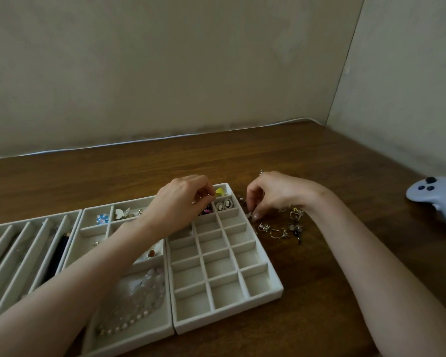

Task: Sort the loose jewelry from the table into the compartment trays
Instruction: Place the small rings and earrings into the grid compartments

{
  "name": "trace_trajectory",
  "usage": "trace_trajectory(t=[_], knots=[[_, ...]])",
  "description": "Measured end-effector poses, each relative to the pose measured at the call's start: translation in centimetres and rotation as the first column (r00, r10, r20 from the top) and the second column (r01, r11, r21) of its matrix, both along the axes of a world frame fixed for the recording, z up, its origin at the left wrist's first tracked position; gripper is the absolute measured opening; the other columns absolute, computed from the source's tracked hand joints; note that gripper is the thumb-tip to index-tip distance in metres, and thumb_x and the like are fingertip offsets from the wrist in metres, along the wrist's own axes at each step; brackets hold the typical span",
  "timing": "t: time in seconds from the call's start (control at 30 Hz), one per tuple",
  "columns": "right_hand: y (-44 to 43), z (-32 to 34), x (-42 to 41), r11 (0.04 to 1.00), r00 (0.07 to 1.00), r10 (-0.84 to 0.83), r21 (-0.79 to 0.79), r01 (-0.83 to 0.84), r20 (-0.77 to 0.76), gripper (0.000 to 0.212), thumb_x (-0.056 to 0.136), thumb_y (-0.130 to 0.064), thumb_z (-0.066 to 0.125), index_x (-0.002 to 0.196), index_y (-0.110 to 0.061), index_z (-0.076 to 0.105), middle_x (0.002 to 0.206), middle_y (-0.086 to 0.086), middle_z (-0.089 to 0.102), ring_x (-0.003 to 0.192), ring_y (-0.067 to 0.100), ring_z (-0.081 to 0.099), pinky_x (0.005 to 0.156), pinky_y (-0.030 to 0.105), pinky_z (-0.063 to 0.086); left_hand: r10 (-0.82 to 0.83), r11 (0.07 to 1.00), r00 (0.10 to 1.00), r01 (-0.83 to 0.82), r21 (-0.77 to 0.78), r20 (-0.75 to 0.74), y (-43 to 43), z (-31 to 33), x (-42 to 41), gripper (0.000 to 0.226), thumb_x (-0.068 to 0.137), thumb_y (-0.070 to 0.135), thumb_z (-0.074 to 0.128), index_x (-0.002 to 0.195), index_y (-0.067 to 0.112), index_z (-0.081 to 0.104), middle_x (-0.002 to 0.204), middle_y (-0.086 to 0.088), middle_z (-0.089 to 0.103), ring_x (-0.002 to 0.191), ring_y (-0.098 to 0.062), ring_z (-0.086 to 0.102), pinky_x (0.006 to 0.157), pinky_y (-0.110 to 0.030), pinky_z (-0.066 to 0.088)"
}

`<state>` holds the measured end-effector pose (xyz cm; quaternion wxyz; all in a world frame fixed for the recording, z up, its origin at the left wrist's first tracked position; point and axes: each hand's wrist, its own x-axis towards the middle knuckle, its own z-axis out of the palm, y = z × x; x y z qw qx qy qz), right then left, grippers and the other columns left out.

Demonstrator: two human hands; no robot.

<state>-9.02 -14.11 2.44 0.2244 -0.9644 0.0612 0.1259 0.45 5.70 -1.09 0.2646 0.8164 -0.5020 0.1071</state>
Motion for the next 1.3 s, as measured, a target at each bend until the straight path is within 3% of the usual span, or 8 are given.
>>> trace_trajectory(t=[0.13,0.27,0.4,0.53,0.7,0.93,1.1,1.3], knots=[[-0.3,0.3,-0.1,0.999,0.999,-0.026,0.042,0.024,0.047,0.013,0.08,-0.017,0.073,0.09,-0.023,0.066,0.099,-0.009,0.061,0.091,0.004,0.054,0.067,0.017,0.041,-0.001,1.0,1.0,0.001,-0.02,-0.001,-0.1,0.0,0.0,0.005,0.088,0.019,0.062,0.092,0.017,0.064,0.086,0.009,0.062,0.076,-0.007,0.059,0.068,-0.031,0.053],[-0.7,0.7,-0.3,0.991,0.989,-0.051,0.131,0.032,0.137,0.014,0.08,-0.015,0.072,0.09,-0.022,0.066,0.099,-0.006,0.065,0.09,0.007,0.061,0.074,0.025,0.053,0.002,0.999,1.0,-0.002,-0.044,0.001,-0.2,0.0,-0.1,0.005,0.087,0.018,0.063,0.092,0.016,0.065,0.085,0.009,0.062,0.075,-0.007,0.058,0.067,-0.028,0.052],[-0.4,1.3,-0.7,0.958,0.971,-0.045,0.284,-0.024,0.235,0.012,0.08,-0.011,0.072,0.089,-0.018,0.068,0.092,-0.005,0.068,0.082,0.004,0.065,0.072,0.021,0.053,0.017,0.998,1.0,-0.017,-0.059,0.011,-0.2,-0.1,-0.1,0.005,0.087,0.017,0.063,0.092,0.016,0.065,0.084,0.01,0.06,0.074,-0.007,0.057,0.066,-0.028,0.05],[0.4,1.4,-0.8,0.928,0.977,0.034,0.357,-0.109,0.209,0.011,0.081,-0.009,0.07,0.091,-0.015,0.069,0.09,-0.006,0.068,0.078,-0.002,0.064,0.07,0.017,0.051,0.019,0.998,1.0,-0.018,-0.056,0.012,-0.2,-0.1,0.0,0.005,0.087,0.017,0.063,0.092,0.015,0.065,0.084,0.009,0.061,0.074,-0.009,0.058,0.066,-0.03,0.051],[0.9,1.0,-0.6,0.944,0.983,0.065,0.309,-0.116,0.169,0.013,0.083,-0.01,0.068,0.094,-0.016,0.07,0.092,-0.009,0.066,0.074,-0.009,0.06,0.067,0.014,0.047,0.004,0.999,1.0,-0.003,-0.045,0.007,-0.1,-0.1,0.0,0.007,0.087,0.017,0.063,0.093,0.014,0.065,0.087,0.004,0.064,0.075,-0.009,0.059,0.067,-0.027,0.051],[-1.0,1.3,-0.8,0.979,0.937,-0.132,0.194,0.07,0.324,0.01,0.083,-0.013,0.068,0.088,-0.022,0.07,0.095,-0.01,0.066,0.087,0.001,0.06,0.074,0.02,0.047,-0.014,0.999,0.999,0.012,-0.048,-0.031,-0.1,-0.2,-0.1,0.006,0.088,0.018,0.062,0.093,0.017,0.065,0.086,0.008,0.064,0.077,-0.007,0.06,0.069,-0.034,0.054],[-2.6,0.9,-0.9,0.98,0.969,-0.199,0.02,0.199,0.148,0.009,0.081,-0.012,0.07,0.087,-0.018,0.071,0.093,-0.012,0.058,0.092,0.005,0.056,0.083,0.028,0.046,-0.038,0.998,0.999,0.036,-0.056,-0.036,-0.3,-0.2,-0.4,0.006,0.087,0.017,0.063,0.093,0.016,0.065,0.086,0.009,0.064,0.076,-0.003,0.059,0.069,-0.032,0.054],[-2.6,0.9,-1.0,0.972,0.969,-0.234,-0.018,0.236,0.076,0.01,0.078,-0.012,0.073,0.087,-0.016,0.07,0.084,-0.014,0.053,0.09,0.007,0.051,0.092,0.037,0.047,-0.043,0.998,0.998,0.041,-0.056,-0.042,-0.3,-0.2,-0.3,0.007,0.087,0.017,0.063,0.094,0.016,0.066,0.088,0.008,0.064,0.077,-0.003,0.059,0.07,-0.031,0.054]])
